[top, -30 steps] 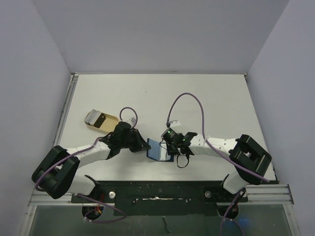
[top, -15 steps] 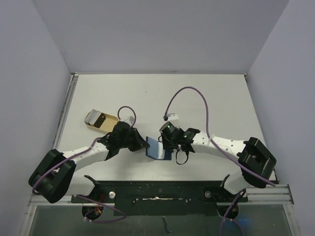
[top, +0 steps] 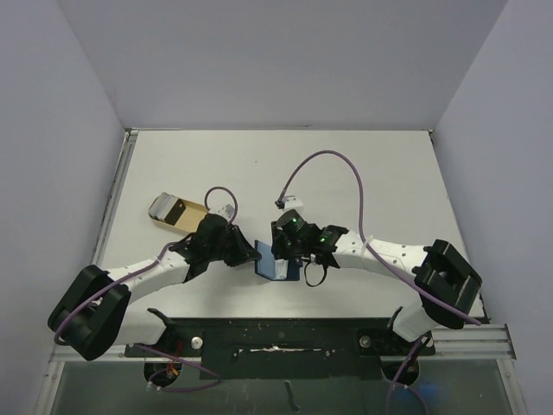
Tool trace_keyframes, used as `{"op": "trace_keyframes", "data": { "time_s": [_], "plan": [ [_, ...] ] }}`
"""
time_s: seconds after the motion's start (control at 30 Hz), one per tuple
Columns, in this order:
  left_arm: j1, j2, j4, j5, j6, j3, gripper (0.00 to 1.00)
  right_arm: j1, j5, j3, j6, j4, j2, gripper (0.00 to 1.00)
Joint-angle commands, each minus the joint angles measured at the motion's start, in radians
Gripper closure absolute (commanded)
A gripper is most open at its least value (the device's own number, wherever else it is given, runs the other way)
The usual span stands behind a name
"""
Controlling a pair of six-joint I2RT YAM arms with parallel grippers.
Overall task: Put the credit cards into the card holder
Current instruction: Adjust the card slot at the card holder.
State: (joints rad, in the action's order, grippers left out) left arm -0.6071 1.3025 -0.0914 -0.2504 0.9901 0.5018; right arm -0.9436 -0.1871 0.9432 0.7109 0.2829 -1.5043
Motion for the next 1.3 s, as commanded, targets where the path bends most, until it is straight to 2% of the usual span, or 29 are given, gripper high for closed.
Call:
{"op": "trace_keyframes", "data": {
  "time_s": [0.0,0.07,0.13,0.2,0.3,0.4,0.43,0.47,0.5,0.57,0.63,0.77,0.83,0.87,0.97,1.03,1.23,1.27],
  "plan": [
    [-0.002,-0.035,-0.022,0.011,-0.008,0.030,0.97,-0.005,0.054,-0.001,-0.006,-0.104,-0.043,0.71],
    [-0.002,-0.032,-0.028,0.005,-0.007,0.028,0.97,-0.006,0.064,-0.003,-0.005,-0.114,-0.059,0.72],
    [-0.002,-0.026,-0.036,-0.001,-0.005,0.026,0.91,-0.003,0.071,-0.012,-0.001,-0.130,-0.071,0.72],
    [-0.002,-0.021,-0.040,-0.003,-0.002,0.024,0.90,-0.003,0.076,-0.020,0.000,-0.143,-0.085,0.72],
    [-0.001,-0.016,-0.060,-0.015,-0.002,0.018,1.00,-0.001,0.078,-0.028,0.004,-0.149,-0.109,0.73],
    [-0.001,-0.020,-0.091,-0.035,0.009,0.006,1.00,-0.001,0.075,-0.037,0.010,-0.156,-0.125,0.73],
    [0.000,-0.021,-0.102,-0.040,0.015,0.000,0.98,0.001,0.074,-0.040,0.011,-0.158,-0.129,0.73],
    [0.002,-0.021,-0.112,-0.044,0.021,-0.005,0.90,0.000,0.072,-0.044,0.012,-0.161,-0.130,0.74],
    [0.002,-0.023,-0.118,-0.044,0.024,-0.009,0.88,0.001,0.072,-0.047,0.013,-0.165,-0.133,0.74],
    [0.002,-0.025,-0.134,-0.049,0.028,-0.017,0.91,0.003,0.072,-0.053,0.014,-0.169,-0.136,0.74],
    [0.004,-0.023,-0.155,-0.059,0.030,-0.025,1.00,0.003,0.074,-0.058,0.017,-0.173,-0.139,0.74],
    [0.004,-0.025,-0.201,-0.080,0.045,-0.040,1.00,0.005,0.076,-0.068,0.020,-0.180,-0.137,0.74],
    [0.004,-0.025,-0.207,-0.080,0.049,-0.042,0.90,0.005,0.075,-0.070,0.021,-0.181,-0.136,0.75],
    [0.004,-0.026,-0.211,-0.080,0.051,-0.044,0.89,0.005,0.075,-0.072,0.022,-0.183,-0.136,0.75],
    [0.004,-0.032,-0.227,-0.085,0.054,-0.051,0.91,0.006,0.077,-0.078,0.024,-0.188,-0.134,0.75],
    [0.004,-0.036,-0.246,-0.091,0.059,-0.059,1.00,0.006,0.077,-0.080,0.024,-0.191,-0.136,0.75],
    [0.005,-0.042,-0.313,-0.123,0.077,-0.077,1.00,0.010,0.084,-0.091,0.027,-0.204,-0.141,0.75],
    [0.005,-0.042,-0.320,-0.125,0.078,-0.080,0.95,0.011,0.084,-0.092,0.028,-0.206,-0.140,0.75]
  ]
}}
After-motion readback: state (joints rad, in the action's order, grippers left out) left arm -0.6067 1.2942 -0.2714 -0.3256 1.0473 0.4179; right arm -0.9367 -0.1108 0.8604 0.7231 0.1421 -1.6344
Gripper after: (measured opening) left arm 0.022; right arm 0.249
